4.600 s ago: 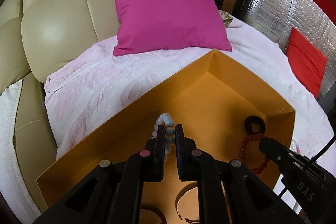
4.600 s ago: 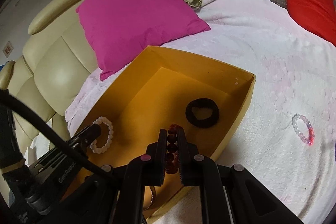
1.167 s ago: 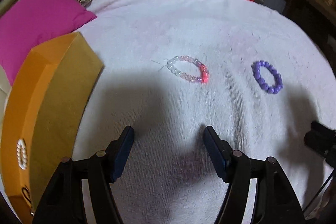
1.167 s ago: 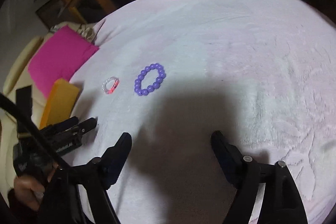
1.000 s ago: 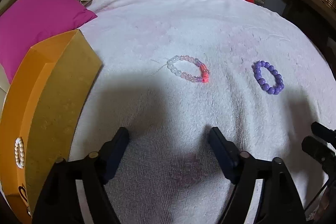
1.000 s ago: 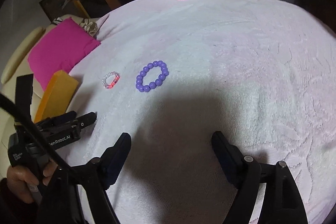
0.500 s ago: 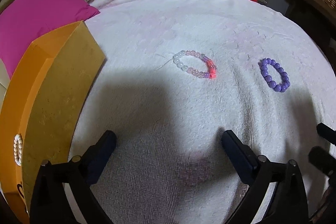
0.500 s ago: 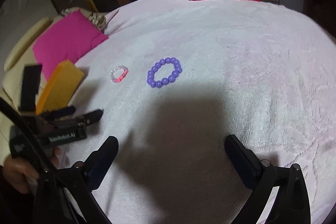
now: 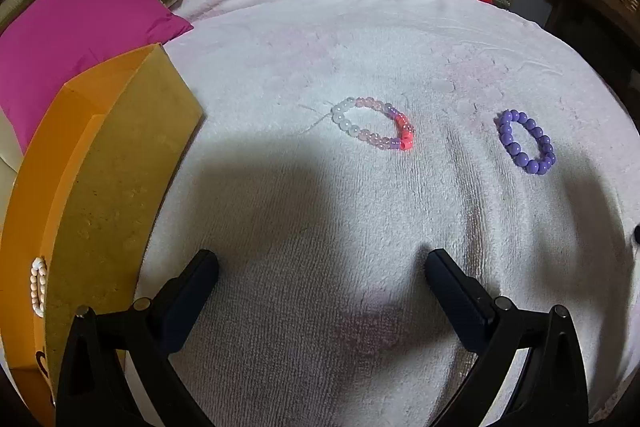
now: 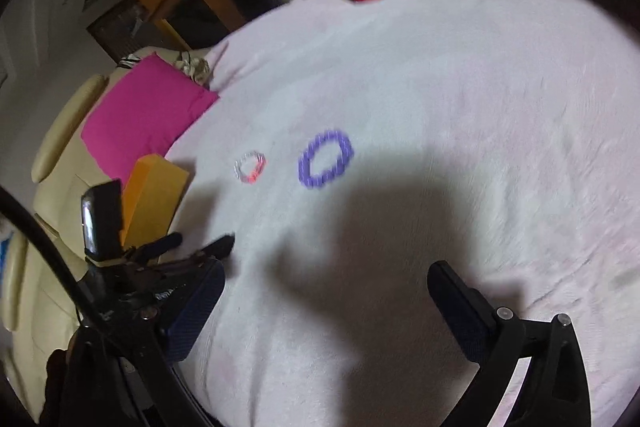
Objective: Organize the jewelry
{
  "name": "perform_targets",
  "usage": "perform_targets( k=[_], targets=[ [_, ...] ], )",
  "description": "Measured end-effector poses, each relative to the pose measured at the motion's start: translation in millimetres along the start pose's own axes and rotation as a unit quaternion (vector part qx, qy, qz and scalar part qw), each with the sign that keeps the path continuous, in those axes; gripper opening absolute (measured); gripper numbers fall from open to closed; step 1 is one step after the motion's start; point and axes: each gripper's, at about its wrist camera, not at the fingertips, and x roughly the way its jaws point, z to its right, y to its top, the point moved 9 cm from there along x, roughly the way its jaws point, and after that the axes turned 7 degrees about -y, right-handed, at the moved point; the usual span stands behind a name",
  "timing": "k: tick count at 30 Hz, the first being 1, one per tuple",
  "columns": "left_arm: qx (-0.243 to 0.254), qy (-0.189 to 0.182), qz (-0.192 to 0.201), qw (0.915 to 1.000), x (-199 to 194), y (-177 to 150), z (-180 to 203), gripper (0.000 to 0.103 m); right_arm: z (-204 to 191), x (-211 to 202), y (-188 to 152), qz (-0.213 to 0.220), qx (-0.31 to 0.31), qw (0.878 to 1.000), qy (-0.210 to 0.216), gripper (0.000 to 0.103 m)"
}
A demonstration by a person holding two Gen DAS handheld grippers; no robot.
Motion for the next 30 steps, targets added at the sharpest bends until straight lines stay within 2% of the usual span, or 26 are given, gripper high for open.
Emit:
perform_targets(
  k=[3, 5, 10, 13, 15, 20, 25, 30],
  targets=[
    [0.009, 0.006, 0.001, 0.9999, -3, 1, 1, 0.103, 3, -19, 16, 0.049, -0.024, 0.998, -0.038, 0.103],
    [0.018, 0.011, 0.001, 0.9998, -5, 1, 3, 0.103, 10, -25, 24, 0.066, -0.023, 0.996, -0.06, 0.103],
    [0.033, 0.024, 0.009, 0.9991, -11, 3, 2, 0.103, 23, -20, 33, 0.068, -0.013, 0.994, -0.083, 0.099],
    [0.039, 0.03, 0.019, 0.9986, -16, 6, 4, 0.103, 26, -13, 38, 0.064, -0.016, 0.994, -0.09, 0.09],
    [0.042, 0.03, 0.025, 0.9984, -20, 7, 6, 0.103, 27, -8, 39, 0.06, -0.02, 0.993, -0.096, 0.077],
    [0.049, 0.034, 0.039, 0.9974, -28, 11, 10, 0.103, 28, 10, 43, 0.05, -0.021, 0.993, -0.108, 0.056],
    [0.047, 0.026, 0.046, 0.9975, -31, 13, 14, 0.103, 28, 23, 45, 0.045, -0.02, 0.993, -0.107, 0.055],
    [0.031, 0.013, 0.047, 0.9983, -28, 19, 10, 0.103, 21, 37, 47, 0.037, -0.026, 0.995, -0.086, 0.055]
  ],
)
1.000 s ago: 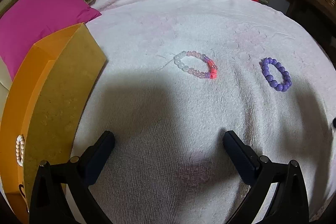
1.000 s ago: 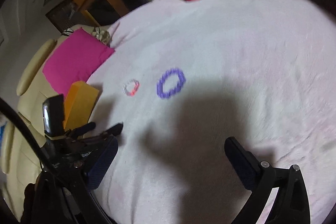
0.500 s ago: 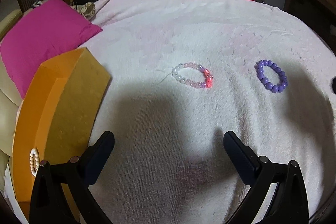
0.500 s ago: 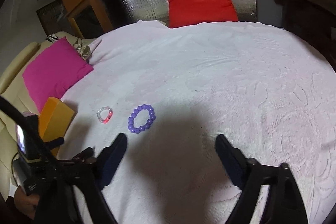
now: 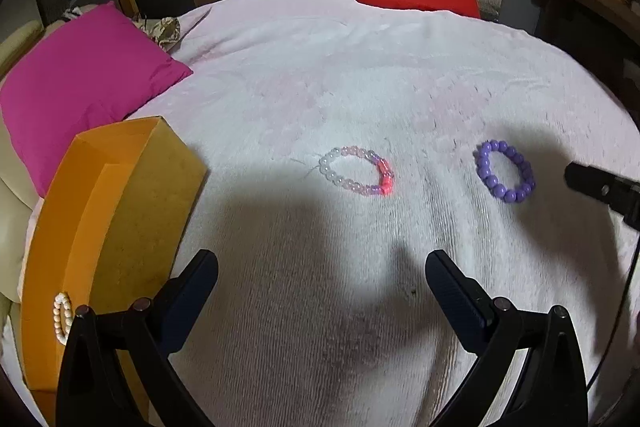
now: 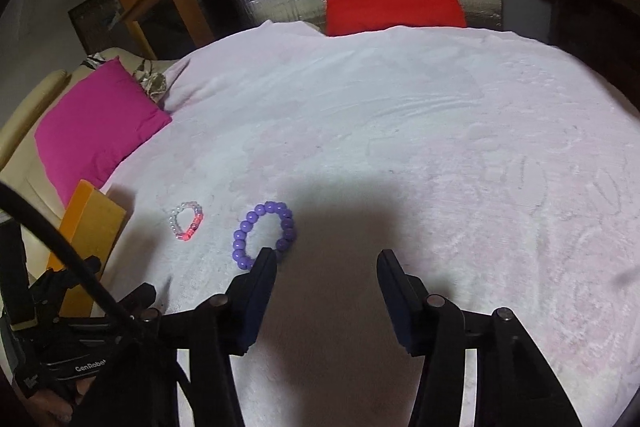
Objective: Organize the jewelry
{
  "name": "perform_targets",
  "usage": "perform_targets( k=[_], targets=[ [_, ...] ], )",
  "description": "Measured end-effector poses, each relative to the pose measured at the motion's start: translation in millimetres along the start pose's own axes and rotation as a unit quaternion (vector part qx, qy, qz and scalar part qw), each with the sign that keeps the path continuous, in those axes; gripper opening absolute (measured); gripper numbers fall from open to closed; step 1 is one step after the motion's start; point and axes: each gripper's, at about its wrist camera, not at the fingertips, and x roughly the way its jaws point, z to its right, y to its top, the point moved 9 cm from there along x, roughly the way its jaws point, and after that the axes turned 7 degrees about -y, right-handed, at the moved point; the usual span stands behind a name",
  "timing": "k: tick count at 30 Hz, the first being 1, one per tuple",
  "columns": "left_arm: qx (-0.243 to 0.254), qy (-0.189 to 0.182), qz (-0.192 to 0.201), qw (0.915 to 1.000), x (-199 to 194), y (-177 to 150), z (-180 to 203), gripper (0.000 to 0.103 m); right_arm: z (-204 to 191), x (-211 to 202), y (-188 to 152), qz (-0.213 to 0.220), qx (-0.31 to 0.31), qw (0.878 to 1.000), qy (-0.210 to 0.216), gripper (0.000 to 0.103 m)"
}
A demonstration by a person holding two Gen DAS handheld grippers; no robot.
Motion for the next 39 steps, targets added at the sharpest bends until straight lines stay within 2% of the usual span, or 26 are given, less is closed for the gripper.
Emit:
perform_targets(
  k=[7, 12, 15, 16, 19, 20, 22, 24, 28, 30, 34, 35, 39],
  targets=[
    [-0.021, -0.014, 0.011, 0.9996, 9, 10, -9, 0.102, -14, 21, 7, 0.0, -0.011, 1.0, -0.006, 0.055],
    [-0.024, -0.035, 0.007, 0.9991, 22, 17, -7, 0.086, -23, 40, 12, -0.001, -0.015, 1.0, -0.02, 0.046],
    [-0.028, -0.041, 0.005, 0.9987, 31, 21, -6, 0.085, -30, 44, 13, 0.006, -0.038, 0.999, -0.038, 0.044],
    [-0.031, -0.044, 0.006, 0.9985, 33, 23, -5, 0.085, -31, 46, 13, 0.007, -0.046, 0.998, -0.045, 0.042],
    [-0.032, -0.058, 0.008, 0.9978, 37, 30, 2, 0.085, -33, 47, 11, 0.016, -0.079, 0.994, -0.07, 0.025],
    [-0.03, -0.063, 0.008, 0.9975, 39, 32, 6, 0.083, -33, 46, 11, 0.017, -0.079, 0.995, -0.065, 0.014],
    [-0.024, -0.07, 0.003, 0.9973, 43, 34, 13, 0.076, -29, 45, 11, 0.017, -0.069, 0.996, -0.052, 0.014],
    [-0.019, -0.08, -0.007, 0.9966, 49, 33, 22, 0.061, -26, 43, 12, 0.017, -0.058, 0.997, -0.041, 0.014],
    [-0.015, -0.096, -0.01, 0.9952, 55, 36, 28, 0.043, -19, 38, 12, 0.015, -0.038, 0.999, -0.02, 0.013],
    [-0.021, -0.109, -0.01, 0.9938, 56, 37, 28, 0.024, -16, 36, 13, 0.011, -0.021, 1.0, -0.001, 0.013],
    [-0.019, -0.117, -0.007, 0.993, 58, 37, 29, 0.016, -11, 34, 13, 0.006, -0.004, 1.0, 0.012, 0.012],
    [-0.016, -0.119, -0.006, 0.9928, 57, 37, 31, 0.009, -10, 34, 13, 0.004, -0.001, 1.0, 0.014, 0.012],
    [-0.003, -0.117, -0.001, 0.9931, 52, 37, 35, 0.006, -10, 31, 12, 0.003, 0.006, 1.0, 0.02, 0.012]
  ],
)
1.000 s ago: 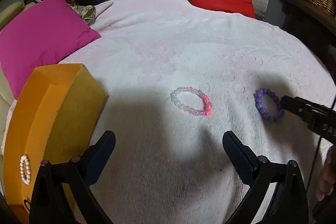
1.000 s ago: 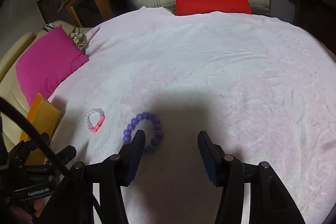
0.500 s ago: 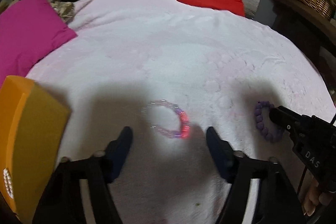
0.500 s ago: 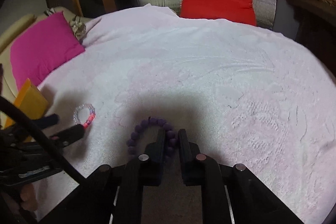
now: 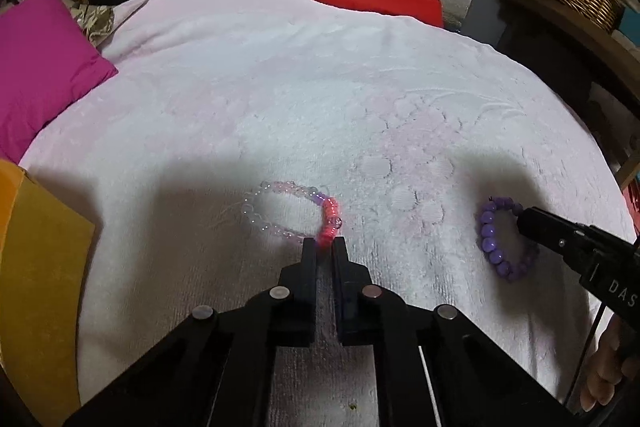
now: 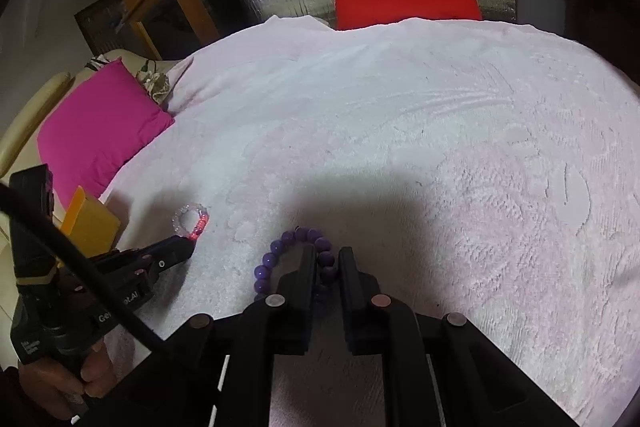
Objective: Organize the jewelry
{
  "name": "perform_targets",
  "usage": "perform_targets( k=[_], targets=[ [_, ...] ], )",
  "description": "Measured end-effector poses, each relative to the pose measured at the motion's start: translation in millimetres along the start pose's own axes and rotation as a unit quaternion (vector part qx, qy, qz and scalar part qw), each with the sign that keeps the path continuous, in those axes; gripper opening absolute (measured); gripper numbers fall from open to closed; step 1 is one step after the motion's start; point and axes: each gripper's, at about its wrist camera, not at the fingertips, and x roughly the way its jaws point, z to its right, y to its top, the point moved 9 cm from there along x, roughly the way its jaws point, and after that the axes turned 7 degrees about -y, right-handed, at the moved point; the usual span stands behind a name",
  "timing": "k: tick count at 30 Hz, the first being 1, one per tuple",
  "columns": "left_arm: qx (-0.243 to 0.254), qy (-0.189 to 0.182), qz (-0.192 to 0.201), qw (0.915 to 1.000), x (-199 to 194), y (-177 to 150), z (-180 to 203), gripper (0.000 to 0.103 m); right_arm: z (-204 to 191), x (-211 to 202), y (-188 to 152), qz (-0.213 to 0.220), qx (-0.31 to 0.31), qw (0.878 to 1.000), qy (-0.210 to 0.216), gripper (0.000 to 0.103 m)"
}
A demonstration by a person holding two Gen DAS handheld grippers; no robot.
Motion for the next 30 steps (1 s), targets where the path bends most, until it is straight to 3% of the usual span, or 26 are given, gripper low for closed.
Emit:
perform_targets(
  k=[4, 10, 15, 20, 25, 27, 30],
  targets=[
    [0.005, -0.011, 0.009, 0.9999, -8, 1, 3, 0.005, 1, -10, 3, 0.008, 0.001, 1.0, 0.008, 0.011],
    [0.008, 0.007, 0.026, 0.9996, -14, 8, -2, 0.007, 8, -21, 4, 0.017, 0.01, 1.0, 0.012, 0.011],
    [0.021, 0.007, 0.013, 0.9997, -2, 8, 7, 0.024, 9, -13, -1, 0.001, 0.015, 1.0, 0.011, 0.011],
    [0.016, 0.014, 0.009, 0.9997, 9, 8, 4, 0.028, 13, -12, -1, -0.004, 0.024, 1.0, 0.015, 0.012],
    [0.023, 0.014, 0.01, 0.9996, 11, 10, 8, 0.027, 12, -5, -2, -0.01, 0.02, 1.0, 0.011, 0.013],
    [0.027, 0.012, 0.01, 0.9995, 11, 10, 9, 0.015, 8, -2, -4, -0.016, 0.019, 1.0, 0.012, 0.018],
    [0.018, 0.006, 0.007, 0.9998, 10, 9, 5, 0.006, 2, 3, -5, -0.016, 0.001, 1.0, -0.003, 0.021]
  ],
)
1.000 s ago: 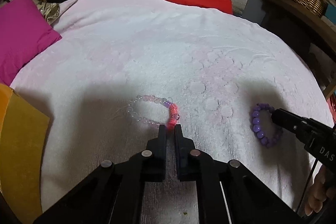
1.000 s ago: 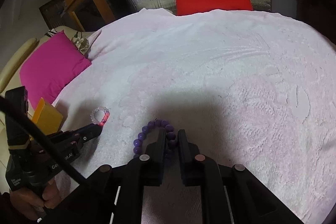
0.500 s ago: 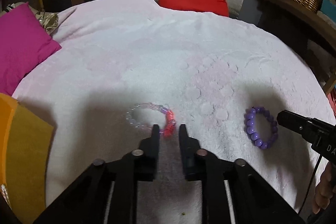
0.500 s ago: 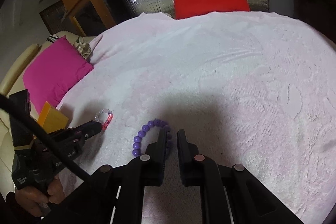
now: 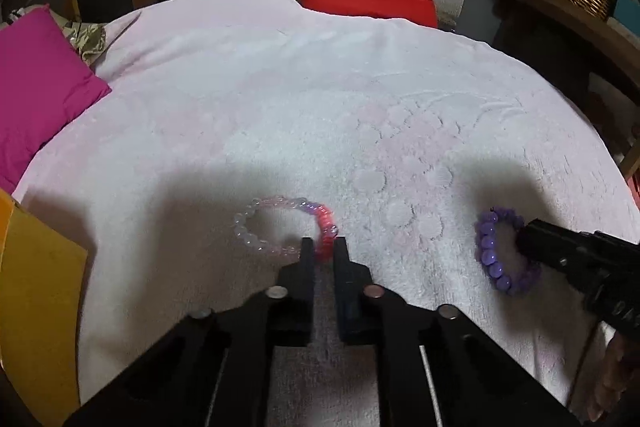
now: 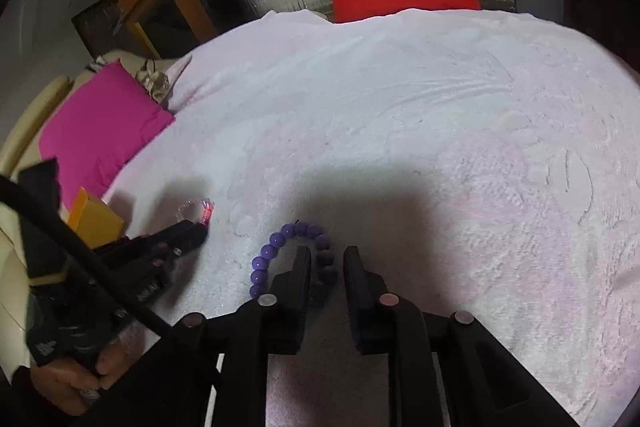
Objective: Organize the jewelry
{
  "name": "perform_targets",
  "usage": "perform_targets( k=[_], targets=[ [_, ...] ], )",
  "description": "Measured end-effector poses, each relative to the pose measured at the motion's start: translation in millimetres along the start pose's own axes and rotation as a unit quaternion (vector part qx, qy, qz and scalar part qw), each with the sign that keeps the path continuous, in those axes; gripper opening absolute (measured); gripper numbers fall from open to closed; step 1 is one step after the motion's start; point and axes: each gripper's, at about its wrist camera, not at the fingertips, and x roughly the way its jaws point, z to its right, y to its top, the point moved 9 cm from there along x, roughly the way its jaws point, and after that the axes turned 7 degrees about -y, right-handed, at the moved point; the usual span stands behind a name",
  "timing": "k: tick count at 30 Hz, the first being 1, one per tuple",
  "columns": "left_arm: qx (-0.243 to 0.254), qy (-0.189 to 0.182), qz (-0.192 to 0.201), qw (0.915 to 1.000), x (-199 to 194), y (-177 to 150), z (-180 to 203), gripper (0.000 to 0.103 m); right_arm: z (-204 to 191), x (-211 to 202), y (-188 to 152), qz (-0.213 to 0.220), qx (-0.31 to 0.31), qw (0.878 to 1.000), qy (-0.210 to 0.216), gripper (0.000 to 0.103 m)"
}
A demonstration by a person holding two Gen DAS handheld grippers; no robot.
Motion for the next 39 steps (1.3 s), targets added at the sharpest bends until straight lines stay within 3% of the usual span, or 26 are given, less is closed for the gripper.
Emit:
perform_targets(
  k=[5, 8, 13, 17, 18, 25, 27, 28, 34, 35, 39],
  targets=[
    [-0.009, -0.012, -0.004, 0.9999, -3, -4, -3, 0.004, -12, 3, -3, 0.016, -0.056, 0.997, -0.044, 0.021],
    [-0.008, -0.014, -0.001, 0.9999, -7, -3, -2, 0.004, -18, 3, -4, 0.022, -0.09, 0.993, -0.067, 0.011],
    [-0.006, -0.016, 0.017, 0.9997, -14, 3, -2, 0.004, -13, -5, -2, 0.029, -0.079, 0.995, -0.061, 0.01],
    [0.008, -0.008, 0.02, 0.9997, -11, 4, 5, 0.03, -7, -12, 0, 0.035, -0.062, 0.996, -0.056, 0.01],
    [0.011, -0.008, 0.017, 0.9998, -9, 3, 6, 0.03, -6, -13, 0, 0.034, -0.058, 0.996, -0.054, 0.01],
    [0.002, 0.001, 0.005, 1.0, 12, 11, 4, 0.03, -1, -8, -5, 0.02, -0.049, 0.997, -0.047, 0.01],
    [0.003, 0.002, 0.003, 1.0, 13, 12, 4, 0.015, 0, -8, -5, 0.02, -0.05, 0.997, -0.046, 0.01],
    [0.002, 0.002, 0.002, 1.0, 14, 13, 3, 0.013, 1, -8, -4, 0.021, -0.048, 0.998, -0.044, 0.01],
    [0.003, -0.006, 0.002, 1.0, 9, 14, 4, 0.013, 4, -18, 1, 0.034, -0.037, 0.998, -0.028, 0.01],
    [0.004, -0.009, 0.003, 1.0, 7, 14, 5, 0.007, 4, -21, 2, 0.038, -0.036, 0.998, -0.025, 0.01],
    [0.01, -0.027, 0.02, 0.9994, -10, 17, 15, 0.006, 6, -35, 7, 0.051, -0.029, 0.998, -0.009, 0.01]
  ],
)
